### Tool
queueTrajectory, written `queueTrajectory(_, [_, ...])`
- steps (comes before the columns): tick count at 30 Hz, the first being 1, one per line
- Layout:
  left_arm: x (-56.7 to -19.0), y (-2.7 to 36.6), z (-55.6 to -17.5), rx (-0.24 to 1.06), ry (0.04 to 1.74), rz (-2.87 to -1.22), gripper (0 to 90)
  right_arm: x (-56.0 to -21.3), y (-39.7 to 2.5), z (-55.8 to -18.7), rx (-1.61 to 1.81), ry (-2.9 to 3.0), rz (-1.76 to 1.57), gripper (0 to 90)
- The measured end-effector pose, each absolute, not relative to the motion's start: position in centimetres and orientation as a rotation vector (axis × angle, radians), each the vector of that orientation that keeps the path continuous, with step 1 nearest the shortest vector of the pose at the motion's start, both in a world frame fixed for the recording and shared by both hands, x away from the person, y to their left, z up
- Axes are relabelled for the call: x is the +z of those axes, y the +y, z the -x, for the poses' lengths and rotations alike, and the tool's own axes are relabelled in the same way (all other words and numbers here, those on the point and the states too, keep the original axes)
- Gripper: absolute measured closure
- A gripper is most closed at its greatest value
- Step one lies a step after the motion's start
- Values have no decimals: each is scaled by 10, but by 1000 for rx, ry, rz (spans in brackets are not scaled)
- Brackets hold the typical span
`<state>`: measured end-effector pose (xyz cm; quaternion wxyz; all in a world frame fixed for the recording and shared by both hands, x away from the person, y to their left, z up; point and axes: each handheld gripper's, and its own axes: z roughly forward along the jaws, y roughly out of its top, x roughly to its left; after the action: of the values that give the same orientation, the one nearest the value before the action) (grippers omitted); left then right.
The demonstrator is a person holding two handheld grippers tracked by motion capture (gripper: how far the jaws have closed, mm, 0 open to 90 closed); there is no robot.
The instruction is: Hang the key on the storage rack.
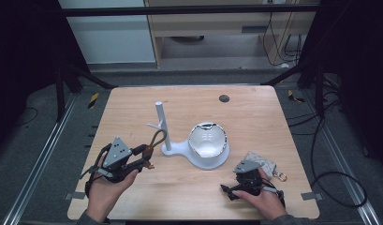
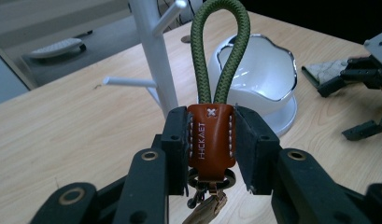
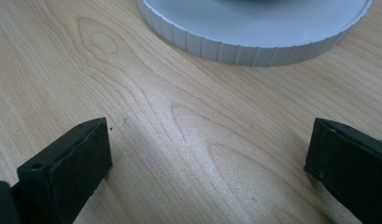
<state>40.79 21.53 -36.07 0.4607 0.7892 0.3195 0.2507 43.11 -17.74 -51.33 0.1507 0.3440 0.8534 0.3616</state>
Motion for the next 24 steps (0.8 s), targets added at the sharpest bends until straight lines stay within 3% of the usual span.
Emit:
queueTrajectory(11, [-353, 210, -419, 637, 812, -1899, 658, -513, -177, -431, 1038, 2450, -987, 2])
queueTrajectory(24, [-376, 203, -448, 633, 904, -1924, 658, -513, -177, -431, 1038, 2451, -988, 2])
